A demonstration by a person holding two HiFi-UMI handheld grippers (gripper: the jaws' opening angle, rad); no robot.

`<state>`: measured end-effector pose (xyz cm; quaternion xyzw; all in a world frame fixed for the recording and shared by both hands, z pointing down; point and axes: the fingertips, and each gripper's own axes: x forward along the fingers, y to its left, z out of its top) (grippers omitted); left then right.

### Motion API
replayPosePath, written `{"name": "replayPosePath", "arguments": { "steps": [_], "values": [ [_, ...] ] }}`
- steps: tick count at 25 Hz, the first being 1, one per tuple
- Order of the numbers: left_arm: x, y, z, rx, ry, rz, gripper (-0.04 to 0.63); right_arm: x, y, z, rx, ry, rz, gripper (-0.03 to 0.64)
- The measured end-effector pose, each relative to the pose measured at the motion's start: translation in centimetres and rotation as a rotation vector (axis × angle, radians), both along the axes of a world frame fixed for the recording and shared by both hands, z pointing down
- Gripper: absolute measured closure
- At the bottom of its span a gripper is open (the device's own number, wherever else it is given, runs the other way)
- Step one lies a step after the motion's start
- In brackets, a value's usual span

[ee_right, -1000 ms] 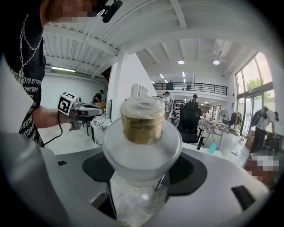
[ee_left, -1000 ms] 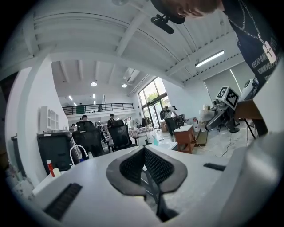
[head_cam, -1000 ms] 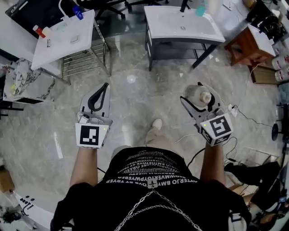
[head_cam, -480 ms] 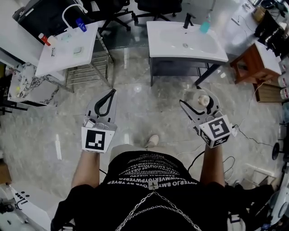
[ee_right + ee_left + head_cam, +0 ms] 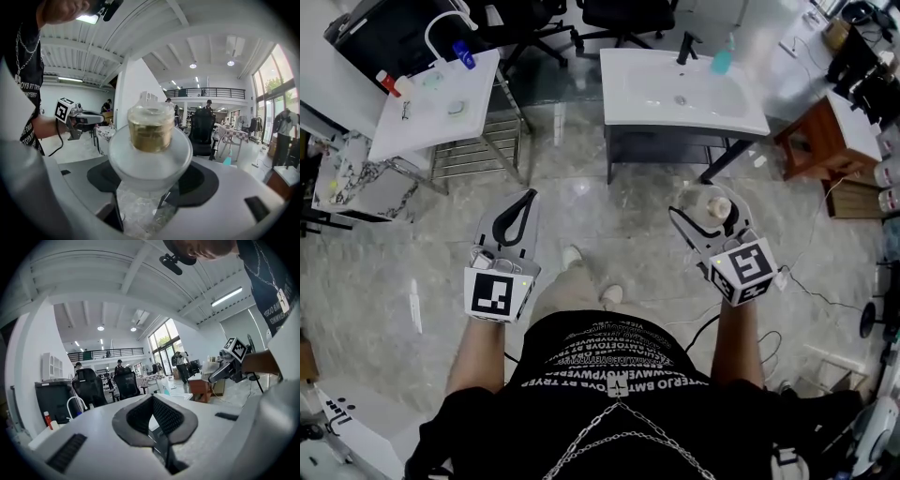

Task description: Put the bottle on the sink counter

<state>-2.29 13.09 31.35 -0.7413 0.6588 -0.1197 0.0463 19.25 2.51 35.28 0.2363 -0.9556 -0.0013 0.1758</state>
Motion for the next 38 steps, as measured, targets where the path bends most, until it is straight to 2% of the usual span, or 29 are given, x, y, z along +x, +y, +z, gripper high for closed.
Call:
{"name": "replayPosePath", "arguments": {
  "steps": [6, 9, 15, 22, 29, 38],
  "values": [
    [-0.3, -2.3, -0.4, 0.030, 0.010, 0.024, 0.589, -1.3, -1.5, 0.0, 0.013, 0.009, -0.008, 0.285],
    [-1.0, -4.0, 0.0, 0.009, 0.019, 0.035, 0.589, -2.6, -2.9, -0.4, 0.019, 0.025, -0.004, 0.285],
    [-4.8, -8.7, 0.1, 0.004, 0.015, 0.016, 0.589, -7.2, -7.2, -0.1, 0.029, 0.052, -0.023, 0.285],
    [-7.7, -15.6, 0.6, 0.022, 0.024, 0.054, 0.589, -11.0, -11.8, 0.7, 0.017, 0.097, -0.031, 0.285],
    [-11.5, -21.9, 1.1, 0.020, 0.020, 0.103, 0.589, -15.5, -16.7, 0.9, 0.014, 0.097, -0.012, 0.285],
    [-15.4, -27.4, -0.2, 0.049, 0.047, 0.161, 0.589, -20.8, -21.4, -1.1, 0.031, 0.104, 0.014, 0.285]
  ]
}}
